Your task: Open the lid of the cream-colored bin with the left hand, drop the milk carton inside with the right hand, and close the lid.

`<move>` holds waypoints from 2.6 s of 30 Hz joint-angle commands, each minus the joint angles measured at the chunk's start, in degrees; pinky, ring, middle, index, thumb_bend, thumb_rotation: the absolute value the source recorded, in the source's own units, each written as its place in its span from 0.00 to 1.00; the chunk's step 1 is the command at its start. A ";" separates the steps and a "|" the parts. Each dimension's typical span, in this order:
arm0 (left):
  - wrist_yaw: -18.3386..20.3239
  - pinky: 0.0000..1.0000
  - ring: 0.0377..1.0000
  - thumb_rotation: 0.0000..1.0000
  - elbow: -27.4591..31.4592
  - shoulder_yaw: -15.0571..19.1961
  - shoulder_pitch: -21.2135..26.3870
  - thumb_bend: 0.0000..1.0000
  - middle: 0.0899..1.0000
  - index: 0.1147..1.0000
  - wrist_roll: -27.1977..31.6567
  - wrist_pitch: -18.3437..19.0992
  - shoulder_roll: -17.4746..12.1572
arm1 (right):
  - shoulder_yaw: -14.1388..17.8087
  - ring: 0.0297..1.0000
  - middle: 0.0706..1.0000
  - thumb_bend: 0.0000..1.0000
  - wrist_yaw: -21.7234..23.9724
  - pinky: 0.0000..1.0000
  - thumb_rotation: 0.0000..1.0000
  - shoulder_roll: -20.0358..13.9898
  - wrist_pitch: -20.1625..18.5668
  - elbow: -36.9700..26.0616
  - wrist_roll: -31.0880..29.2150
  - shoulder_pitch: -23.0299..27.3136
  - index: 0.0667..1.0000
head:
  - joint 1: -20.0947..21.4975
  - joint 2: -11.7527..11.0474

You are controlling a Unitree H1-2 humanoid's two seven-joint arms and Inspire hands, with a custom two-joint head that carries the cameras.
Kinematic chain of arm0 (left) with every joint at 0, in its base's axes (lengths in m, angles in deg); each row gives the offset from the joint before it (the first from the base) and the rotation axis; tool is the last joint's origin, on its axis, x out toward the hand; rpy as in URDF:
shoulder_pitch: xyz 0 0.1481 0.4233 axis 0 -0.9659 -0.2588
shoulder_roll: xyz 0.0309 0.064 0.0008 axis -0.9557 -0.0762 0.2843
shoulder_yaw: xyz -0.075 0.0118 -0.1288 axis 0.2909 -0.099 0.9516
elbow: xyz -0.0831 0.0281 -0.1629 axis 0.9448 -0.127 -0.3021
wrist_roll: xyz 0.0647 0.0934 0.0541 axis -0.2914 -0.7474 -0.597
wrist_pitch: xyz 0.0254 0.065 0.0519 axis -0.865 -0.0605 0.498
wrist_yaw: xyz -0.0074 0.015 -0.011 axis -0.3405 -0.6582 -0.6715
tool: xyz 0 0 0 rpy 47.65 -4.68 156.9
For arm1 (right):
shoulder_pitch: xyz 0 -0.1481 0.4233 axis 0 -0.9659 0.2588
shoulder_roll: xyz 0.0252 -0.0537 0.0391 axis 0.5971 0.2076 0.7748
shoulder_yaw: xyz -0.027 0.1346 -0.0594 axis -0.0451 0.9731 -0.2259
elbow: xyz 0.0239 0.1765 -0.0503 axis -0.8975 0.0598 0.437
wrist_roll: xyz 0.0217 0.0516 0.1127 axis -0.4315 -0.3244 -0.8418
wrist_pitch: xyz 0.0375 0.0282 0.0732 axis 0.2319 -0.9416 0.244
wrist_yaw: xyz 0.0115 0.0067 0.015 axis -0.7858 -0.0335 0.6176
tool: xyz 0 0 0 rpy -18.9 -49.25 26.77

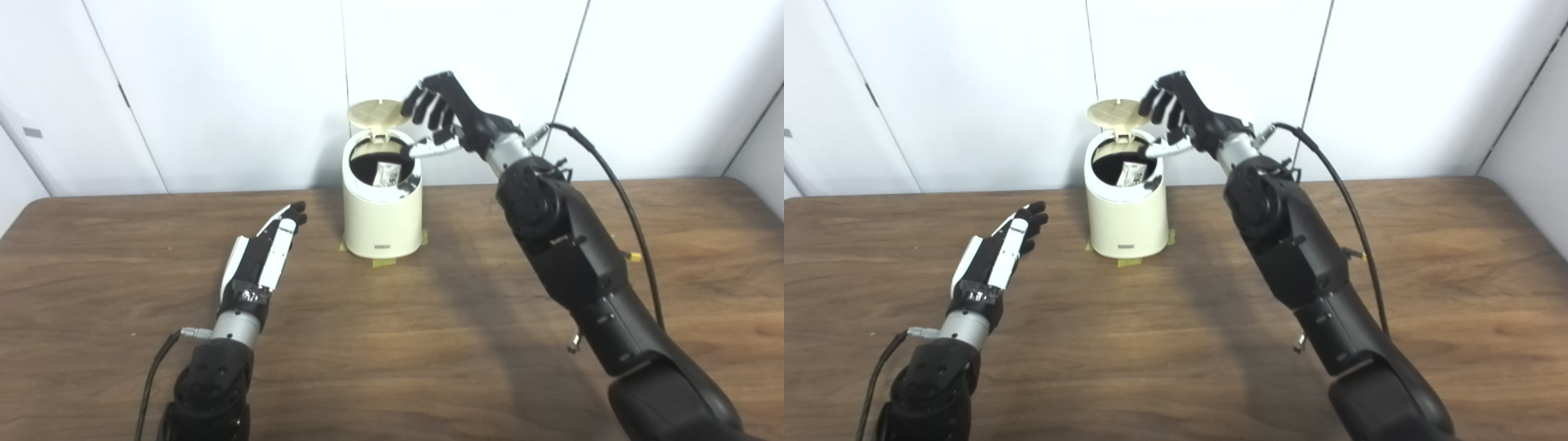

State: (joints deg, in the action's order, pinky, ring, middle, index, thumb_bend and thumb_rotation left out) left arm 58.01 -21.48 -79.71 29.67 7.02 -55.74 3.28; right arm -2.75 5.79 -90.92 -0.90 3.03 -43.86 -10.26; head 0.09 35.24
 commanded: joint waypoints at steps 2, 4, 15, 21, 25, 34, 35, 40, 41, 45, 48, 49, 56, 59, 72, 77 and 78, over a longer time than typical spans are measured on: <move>-0.63 0.94 0.91 1.00 -0.44 0.84 4.58 0.34 0.89 0.91 0.42 -0.81 -0.62 | 2.95 0.41 0.46 0.52 -0.22 0.39 0.00 -1.55 0.33 -5.06 -2.40 0.17 0.44 | 0.06 0.06; -0.52 0.95 0.90 1.00 -1.31 1.78 6.17 0.34 0.88 0.91 1.32 -0.45 -0.58 | 4.49 0.41 0.46 0.52 0.28 0.40 0.00 -1.47 -0.68 -7.15 -4.05 -1.71 0.44 | 0.05 0.09; 0.82 0.86 0.88 0.90 -10.13 7.62 19.07 0.37 0.86 0.86 9.18 -0.21 -2.30 | 21.55 0.53 0.46 0.52 -0.43 0.49 0.00 11.79 -14.09 -20.17 -27.32 -17.12 0.47 | -0.03 -0.24; 2.85 0.89 0.89 0.88 -15.31 6.50 25.53 0.39 0.87 0.85 10.51 -1.35 -5.40 | 25.47 0.84 0.87 0.53 1.00 0.77 0.55 17.83 -16.14 -23.78 -41.80 -26.11 0.91 | -0.23 -0.67; 5.00 0.91 0.90 0.90 -18.77 4.88 29.61 0.39 0.89 0.85 10.77 -2.18 -7.56 | 24.75 0.94 0.96 0.55 0.54 0.88 0.71 18.75 -15.69 -24.28 -45.33 -30.41 1.00 | -0.32 -0.90; 7.10 0.88 0.89 0.94 -25.59 0.14 36.05 0.40 0.87 0.85 9.34 -4.22 -9.81 | 22.14 1.00 1.00 0.53 -0.37 0.97 0.93 18.75 -14.10 -24.70 -47.49 -35.39 1.00 | -0.66 -1.16; 7.43 0.88 0.89 0.94 -26.46 -0.58 36.71 0.40 0.87 0.85 8.97 -4.64 -10.00 | 21.87 1.00 1.00 0.53 -0.50 0.97 0.93 18.72 -13.90 -24.56 -47.55 -35.81 1.00 | -0.67 -1.32; 9.81 0.89 0.91 1.00 -30.64 -3.78 39.47 0.41 0.88 0.87 7.07 -7.50 -11.03 | 20.83 1.00 0.99 0.51 -0.25 0.94 0.95 18.18 -13.02 -23.97 -48.25 -37.29 1.00 | -0.92 -1.51; 10.07 0.89 0.91 1.00 -31.17 -4.06 39.80 0.42 0.88 0.87 6.92 -7.80 -11.11 | 20.68 0.99 0.99 0.51 -0.32 0.93 0.96 18.10 -12.91 -23.92 -48.35 -37.43 1.00 | -0.92 -1.51; 12.15 0.89 0.90 1.00 -33.93 -6.11 42.10 0.45 0.87 0.88 5.87 -8.65 -11.57 | 20.20 0.96 0.97 0.50 -1.24 0.88 0.98 18.44 -13.13 -23.82 -48.59 -37.97 1.00 | -0.88 -1.67; 13.29 0.88 0.89 1.00 -35.10 -7.31 43.12 0.46 0.86 0.87 4.97 -9.69 -11.68 | 20.02 0.94 0.96 0.50 -1.62 0.85 0.99 18.55 -13.33 -23.78 -48.78 -38.18 1.00 | -0.66 -1.70; 13.59 0.88 0.89 1.00 -35.40 -7.72 43.34 0.45 0.85 0.87 4.62 -10.13 -11.78 | 19.98 0.93 0.95 0.50 -1.75 0.84 0.99 18.60 -13.45 -23.75 -48.83 -38.18 1.00 | -0.61 -1.75; 15.72 0.88 0.87 1.00 -35.88 -9.66 44.12 0.47 0.83 0.85 2.78 -10.94 -12.08 | 19.97 0.90 0.92 0.49 -3.41 0.79 0.99 18.58 -13.90 -23.57 -48.93 -37.52 1.00 | -0.30 -1.86; 16.64 0.89 0.86 1.00 -35.18 -9.95 43.98 0.47 0.80 0.83 2.10 -11.39 -12.39 | 20.08 0.89 0.92 0.50 -4.06 0.79 1.00 18.85 -14.22 -23.10 -49.45 -37.15 1.00 | -0.09 -1.85; 14.39 0.87 0.74 1.00 -30.11 -14.46 42.64 0.45 0.64 0.67 -8.35 -17.86 -14.92 | 18.37 0.88 0.89 0.50 -5.72 0.78 0.98 18.99 -14.64 -20.88 -49.40 -36.34 1.00 | 0.69 -1.09; 14.19 0.81 0.72 1.00 -26.93 -17.12 41.70 0.50 0.63 0.64 -15.35 -20.90 -17.00 | 18.01 0.88 0.89 0.50 -6.10 0.78 0.99 19.19 -15.40 -21.32 -49.63 -36.32 1.00 | 1.17 -0.55; 14.52 0.79 0.73 1.00 -26.25 -17.53 41.52 0.52 0.64 0.64 -16.23 -21.17 -17.33 | 18.00 0.88 0.89 0.51 -6.13 0.79 1.00 19.27 -15.76 -21.48 -50.03 -36.29 1.00 | 1.17 -0.55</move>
State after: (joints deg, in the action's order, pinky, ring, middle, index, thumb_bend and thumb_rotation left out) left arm 73.14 -50.04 -97.35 68.53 -7.47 -74.94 -12.33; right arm 15.42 -0.15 -72.63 -16.79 -17.64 -93.15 -47.70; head 1.23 34.63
